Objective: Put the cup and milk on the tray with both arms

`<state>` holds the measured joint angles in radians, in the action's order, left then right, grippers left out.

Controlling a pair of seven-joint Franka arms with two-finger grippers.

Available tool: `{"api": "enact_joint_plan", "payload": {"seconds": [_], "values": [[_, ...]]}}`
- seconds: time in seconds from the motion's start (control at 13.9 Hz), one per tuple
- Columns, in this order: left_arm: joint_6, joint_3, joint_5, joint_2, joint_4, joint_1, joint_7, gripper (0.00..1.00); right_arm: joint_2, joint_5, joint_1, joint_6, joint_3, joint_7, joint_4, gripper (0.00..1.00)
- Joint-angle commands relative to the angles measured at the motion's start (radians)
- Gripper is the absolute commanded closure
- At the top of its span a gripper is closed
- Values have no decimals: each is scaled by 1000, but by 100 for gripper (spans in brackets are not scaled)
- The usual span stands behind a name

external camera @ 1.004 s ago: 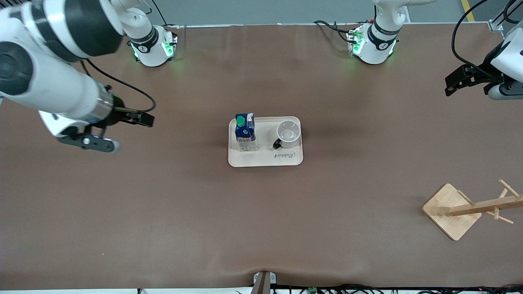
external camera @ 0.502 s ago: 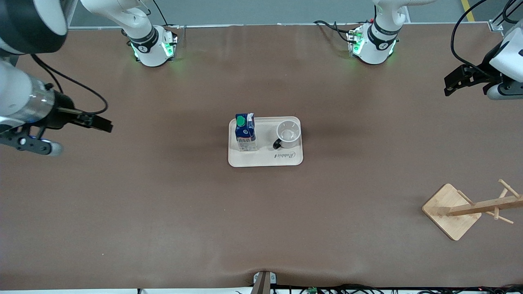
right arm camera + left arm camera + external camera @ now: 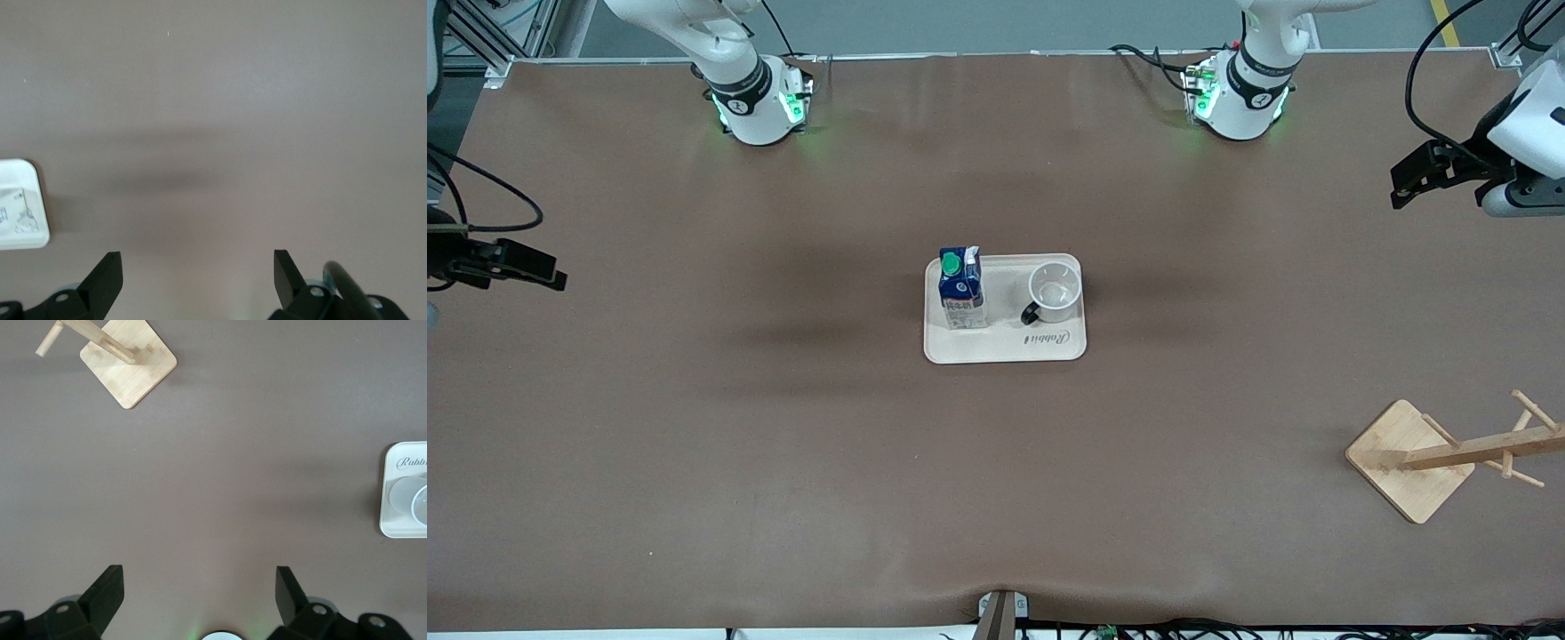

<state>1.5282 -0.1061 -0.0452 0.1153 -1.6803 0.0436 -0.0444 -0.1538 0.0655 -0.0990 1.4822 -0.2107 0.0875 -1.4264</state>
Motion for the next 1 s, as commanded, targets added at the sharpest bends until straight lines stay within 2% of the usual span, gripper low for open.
{"api": "enact_joint_plan", "payload": {"seconds": [0.0, 0.14, 0.36, 0.57, 0.93], "values": [[1, -3, 19, 0, 7, -1, -2, 0, 111, -21, 2, 23, 17, 5, -129, 0], [1, -4, 19, -5, 14, -1, 3, 0, 138, -21, -13, 18, 28, -81, -137, 0], [1, -3, 19, -14, 24, 1, 14, 0, 184, -59, -13, 12, 25, -95, -186, 0], [0, -3, 19, -16, 31, 4, 15, 0, 180, -64, -18, 12, 27, -92, -138, 0], [-2, -3, 19, -28, 47, 1, 8, 0, 175, -50, -25, 24, 31, -91, -129, 0]]}}
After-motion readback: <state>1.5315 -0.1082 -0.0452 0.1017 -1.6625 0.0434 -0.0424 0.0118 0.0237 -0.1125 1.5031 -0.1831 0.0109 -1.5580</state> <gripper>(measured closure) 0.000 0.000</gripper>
